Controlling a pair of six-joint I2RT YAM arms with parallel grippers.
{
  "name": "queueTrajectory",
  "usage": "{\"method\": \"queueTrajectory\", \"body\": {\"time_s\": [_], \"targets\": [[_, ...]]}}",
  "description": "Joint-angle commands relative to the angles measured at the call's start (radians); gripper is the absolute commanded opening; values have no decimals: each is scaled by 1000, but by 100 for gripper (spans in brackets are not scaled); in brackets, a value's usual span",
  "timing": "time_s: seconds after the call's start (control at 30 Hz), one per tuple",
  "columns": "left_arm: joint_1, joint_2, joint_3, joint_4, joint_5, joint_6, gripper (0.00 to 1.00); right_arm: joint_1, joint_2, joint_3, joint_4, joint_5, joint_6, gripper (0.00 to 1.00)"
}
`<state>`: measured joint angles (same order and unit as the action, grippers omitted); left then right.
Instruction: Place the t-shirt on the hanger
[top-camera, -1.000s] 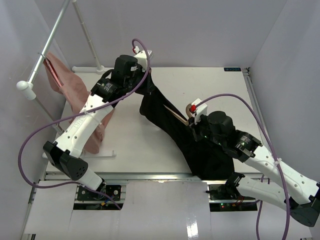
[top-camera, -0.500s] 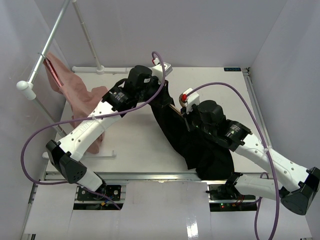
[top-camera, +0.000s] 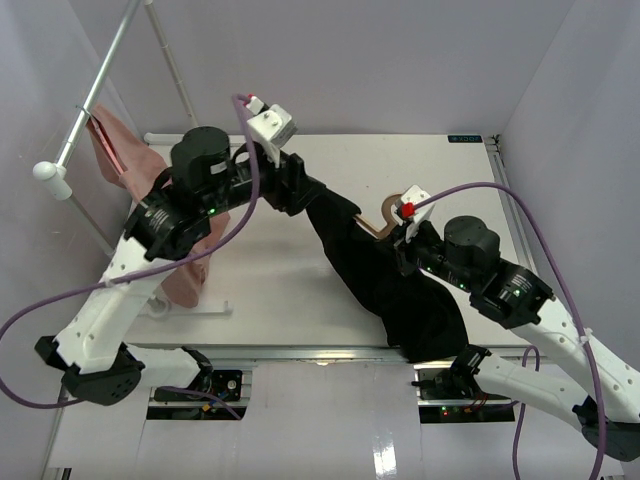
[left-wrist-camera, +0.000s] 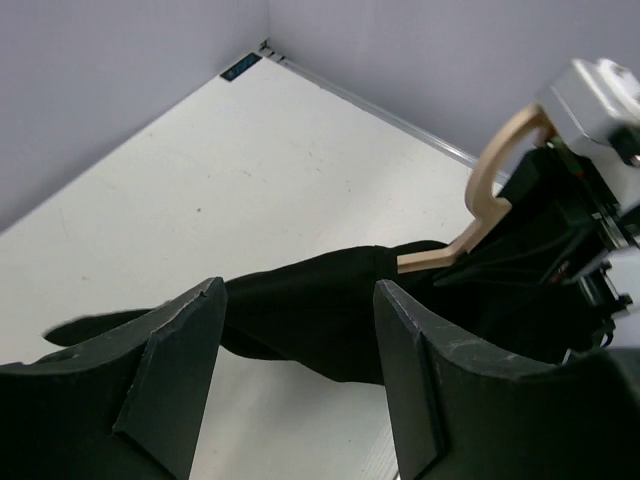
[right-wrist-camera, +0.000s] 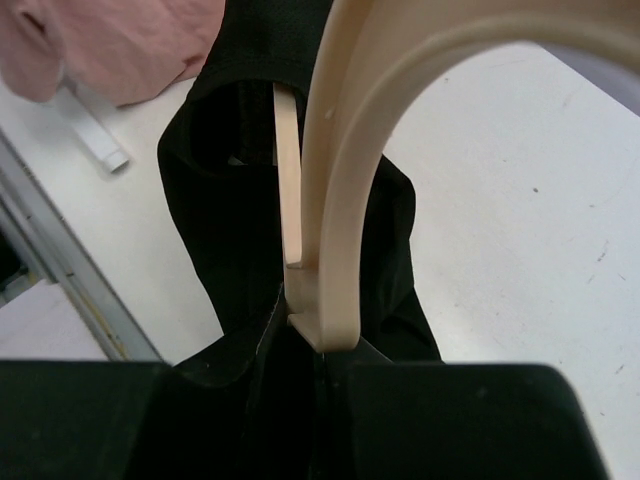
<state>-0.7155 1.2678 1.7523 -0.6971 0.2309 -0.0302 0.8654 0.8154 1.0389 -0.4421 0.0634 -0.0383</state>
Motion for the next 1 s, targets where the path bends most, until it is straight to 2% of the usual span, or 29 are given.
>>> {"method": "queueTrajectory", "body": {"time_s": [0.0, 0.1, 0.3, 0.43, 0.57, 0.77, 0.97], "targets": [[-1, -69, 6, -105, 89, 199, 71, 3, -33, 6, -39, -111, -26, 8], [-1, -88, -3, -138, 114, 301, 72, 4, -35, 8, -48, -142, -29, 8], [-1, -116, -99, -163, 232, 640, 76, 3, -24, -6, 5, -213, -25, 8], [-1, -50, -121, -243, 260, 696, 73, 4, 2, -2, 32, -235, -37, 8], [-4, -36, -172, -204, 204, 708, 73, 3, 13, 3, 37, -263, -57, 8], [-31, -33, -239, -177, 288, 745, 75, 4, 10, -23, 57, -295, -74, 8], [-53, 17, -238, -244, 341, 745, 70, 3, 20, -8, 64, -319, -84, 8]]}}
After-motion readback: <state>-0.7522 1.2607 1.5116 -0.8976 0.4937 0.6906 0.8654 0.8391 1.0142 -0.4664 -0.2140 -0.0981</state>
